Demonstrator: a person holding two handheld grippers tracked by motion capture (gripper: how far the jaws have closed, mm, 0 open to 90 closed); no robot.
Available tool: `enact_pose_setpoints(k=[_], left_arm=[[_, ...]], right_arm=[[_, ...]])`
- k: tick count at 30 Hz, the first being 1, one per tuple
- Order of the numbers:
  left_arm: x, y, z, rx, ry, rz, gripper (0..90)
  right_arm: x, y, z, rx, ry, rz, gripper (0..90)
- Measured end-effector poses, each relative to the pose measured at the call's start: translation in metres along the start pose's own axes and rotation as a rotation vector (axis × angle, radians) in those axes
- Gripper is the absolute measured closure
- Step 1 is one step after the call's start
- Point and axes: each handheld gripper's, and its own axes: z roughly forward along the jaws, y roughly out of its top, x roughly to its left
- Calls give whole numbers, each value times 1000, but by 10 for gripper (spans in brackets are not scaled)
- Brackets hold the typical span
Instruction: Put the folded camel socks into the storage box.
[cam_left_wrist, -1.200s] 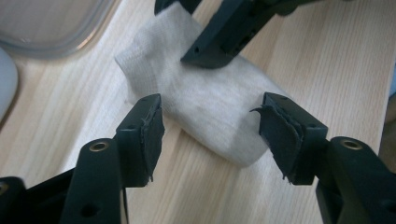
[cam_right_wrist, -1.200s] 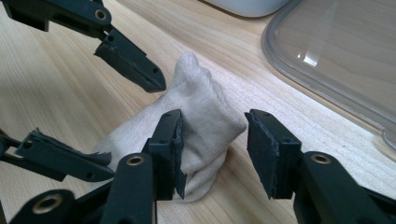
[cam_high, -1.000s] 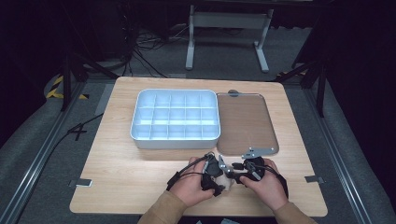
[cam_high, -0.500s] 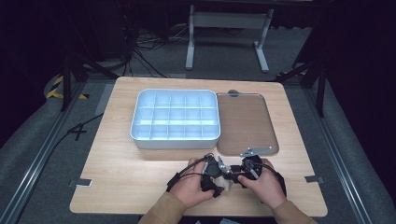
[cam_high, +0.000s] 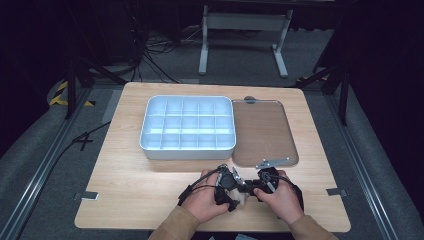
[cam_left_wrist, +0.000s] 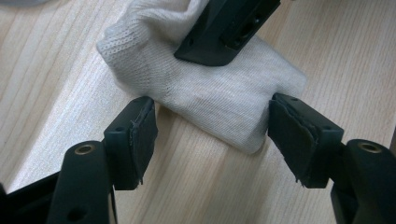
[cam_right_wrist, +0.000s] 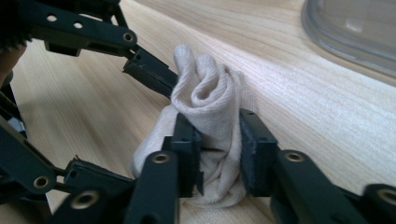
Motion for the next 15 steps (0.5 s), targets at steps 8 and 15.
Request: enact_pose_setpoints(k=[8,15], left_arm=[[0,-1,-7,-24,-1,-2,346],[1,-4,-17,-39,2,-2,355]], right_arm=[[0,1,-2,-4,3,-17,763],[5,3,-8,-5,-7,-52,770]])
